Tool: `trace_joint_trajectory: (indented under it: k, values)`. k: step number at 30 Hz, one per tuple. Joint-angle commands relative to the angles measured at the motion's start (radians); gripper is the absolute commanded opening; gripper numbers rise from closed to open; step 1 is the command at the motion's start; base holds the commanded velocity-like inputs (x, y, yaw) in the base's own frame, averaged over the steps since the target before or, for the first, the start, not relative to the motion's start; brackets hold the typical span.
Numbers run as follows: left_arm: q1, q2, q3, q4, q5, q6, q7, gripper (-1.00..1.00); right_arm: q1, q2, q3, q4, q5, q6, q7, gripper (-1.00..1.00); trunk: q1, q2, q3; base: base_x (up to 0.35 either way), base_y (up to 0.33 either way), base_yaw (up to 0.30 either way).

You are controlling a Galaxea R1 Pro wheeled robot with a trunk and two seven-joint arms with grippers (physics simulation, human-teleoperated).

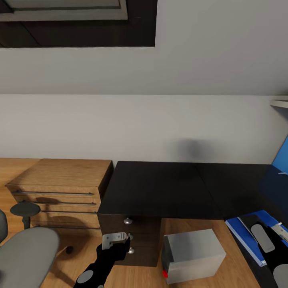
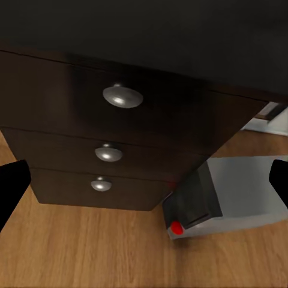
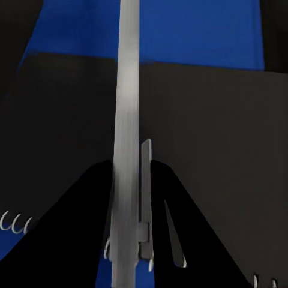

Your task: In the bedroom, organize the workspace by keeping the computer under the desk, ensuring the monitor is on the desk, placing the keyboard on the desk next to the monitor, placing the mouse on the desk next to the keyboard, moving the folder from the swivel chair onto the desk next to the mouse, stacking the notebook on top of the folder with the pen on top of the notebook, and positioning the swivel chair next to the desk.

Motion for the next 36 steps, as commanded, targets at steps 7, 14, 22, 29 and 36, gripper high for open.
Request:
trace_joint_trajectory:
  k: [7, 14, 22, 29, 36]
  values:
    - [0.000, 0.000, -0.001, -0.002, 0.011, 0.003, 0.008, 1.00, 0.000, 0.001, 0.000, -0.003, -0.003, 0.005, -0.002, -1.00, 0.027, -0.050, -0.023, 0.000, 0.000, 0.000]
    - [0.000, 0.001, -0.001, -0.001, 0.011, 0.005, 0.007, 1.00, 0.000, 0.001, 0.001, -0.003, -0.002, 0.005, -0.002, 1.00, 0.031, -0.057, -0.026, 0.000, 0.000, 0.000]
    - [0.000, 0.003, -0.001, 0.001, 0.012, 0.006, 0.007, 1.00, 0.001, 0.001, 0.001, -0.005, -0.002, 0.005, -0.002, 1.00, 0.031, -0.057, -0.026, 0.000, 0.000, 0.000]
    - [0.000, 0.003, -0.001, 0.001, 0.011, 0.006, 0.007, 1.00, 0.001, 0.001, 0.001, -0.006, -0.002, 0.005, -0.002, 1.00, 0.004, -0.008, -0.004, 0.000, 0.000, 0.000]
    - [0.000, 0.002, -0.001, 0.003, 0.011, 0.006, 0.007, 1.00, 0.002, 0.007, 0.003, -0.085, -0.001, 0.004, -0.006, 1.00, -0.023, 0.041, 0.018, 0.000, 0.000, 0.000]
